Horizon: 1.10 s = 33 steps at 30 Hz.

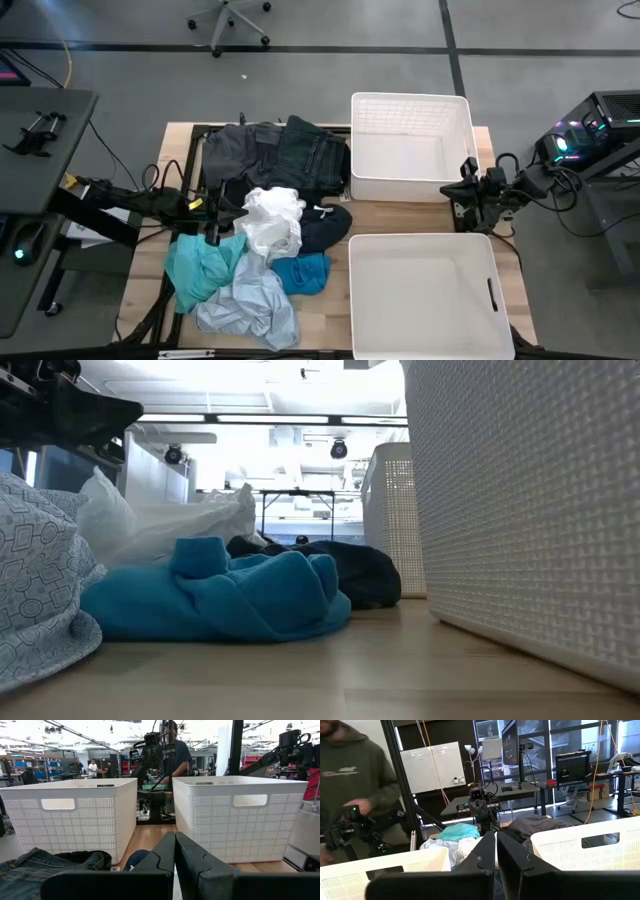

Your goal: Sort clothes

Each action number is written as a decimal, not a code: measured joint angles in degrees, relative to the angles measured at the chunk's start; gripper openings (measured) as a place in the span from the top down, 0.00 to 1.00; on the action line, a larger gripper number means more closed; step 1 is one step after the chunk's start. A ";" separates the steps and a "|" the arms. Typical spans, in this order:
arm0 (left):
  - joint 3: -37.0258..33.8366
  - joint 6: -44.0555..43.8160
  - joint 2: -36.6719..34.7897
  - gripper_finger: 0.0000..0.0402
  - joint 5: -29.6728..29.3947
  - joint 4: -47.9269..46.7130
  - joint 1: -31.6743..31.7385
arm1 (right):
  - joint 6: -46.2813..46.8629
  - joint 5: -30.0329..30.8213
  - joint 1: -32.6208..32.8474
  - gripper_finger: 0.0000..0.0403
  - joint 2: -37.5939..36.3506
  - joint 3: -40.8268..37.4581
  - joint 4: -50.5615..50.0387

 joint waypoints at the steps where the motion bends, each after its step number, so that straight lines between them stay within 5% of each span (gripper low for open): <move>1: 0.02 0.01 0.00 1.00 0.00 0.00 0.00 | 0.00 -0.01 0.00 0.99 0.01 0.01 -0.01; 23: 0.00 -0.40 0.01 1.00 0.03 2.20 0.00 | 0.00 -0.02 0.00 0.99 0.01 0.02 0.00; 29: 0.30 -8.23 -0.01 1.00 0.00 17.88 -0.02 | 0.00 -0.02 0.00 0.99 0.00 0.02 -0.02; 33: 4.60 -15.91 2.18 1.00 -2.32 9.68 0.00 | -0.01 -0.02 0.00 0.99 0.00 0.01 -0.02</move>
